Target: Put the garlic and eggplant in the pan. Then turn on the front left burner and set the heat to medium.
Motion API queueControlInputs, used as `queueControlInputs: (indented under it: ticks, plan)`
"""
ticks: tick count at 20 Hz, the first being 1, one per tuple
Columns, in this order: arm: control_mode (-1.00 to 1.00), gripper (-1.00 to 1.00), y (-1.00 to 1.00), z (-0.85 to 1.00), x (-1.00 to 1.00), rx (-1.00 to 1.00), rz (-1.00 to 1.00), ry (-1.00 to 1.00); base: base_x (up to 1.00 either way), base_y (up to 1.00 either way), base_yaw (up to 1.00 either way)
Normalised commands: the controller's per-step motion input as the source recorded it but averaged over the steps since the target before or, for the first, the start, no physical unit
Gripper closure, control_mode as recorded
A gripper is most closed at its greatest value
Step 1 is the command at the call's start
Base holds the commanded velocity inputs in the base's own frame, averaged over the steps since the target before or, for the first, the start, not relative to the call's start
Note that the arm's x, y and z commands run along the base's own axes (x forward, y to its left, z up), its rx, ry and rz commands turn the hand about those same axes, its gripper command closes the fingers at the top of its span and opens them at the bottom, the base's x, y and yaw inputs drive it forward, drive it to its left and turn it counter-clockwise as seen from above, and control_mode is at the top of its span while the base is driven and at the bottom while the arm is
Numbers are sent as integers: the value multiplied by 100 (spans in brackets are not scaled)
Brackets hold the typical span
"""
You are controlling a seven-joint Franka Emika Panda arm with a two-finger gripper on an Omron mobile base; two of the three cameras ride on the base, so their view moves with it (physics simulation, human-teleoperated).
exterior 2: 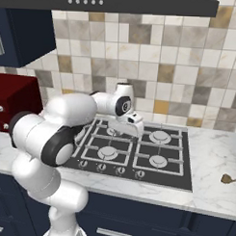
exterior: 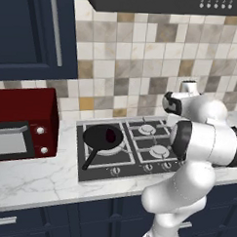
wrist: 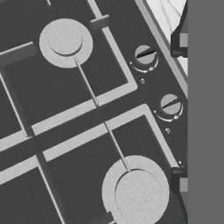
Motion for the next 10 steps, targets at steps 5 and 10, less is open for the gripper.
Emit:
queueControlInputs:
  ticks: [5,10]
  plan:
    - [-100,-100,-100,7,-49,0,-5,0,0,0,0]
    - [-100,-100,-100,4,-38,0,-1,0,0,0,0]
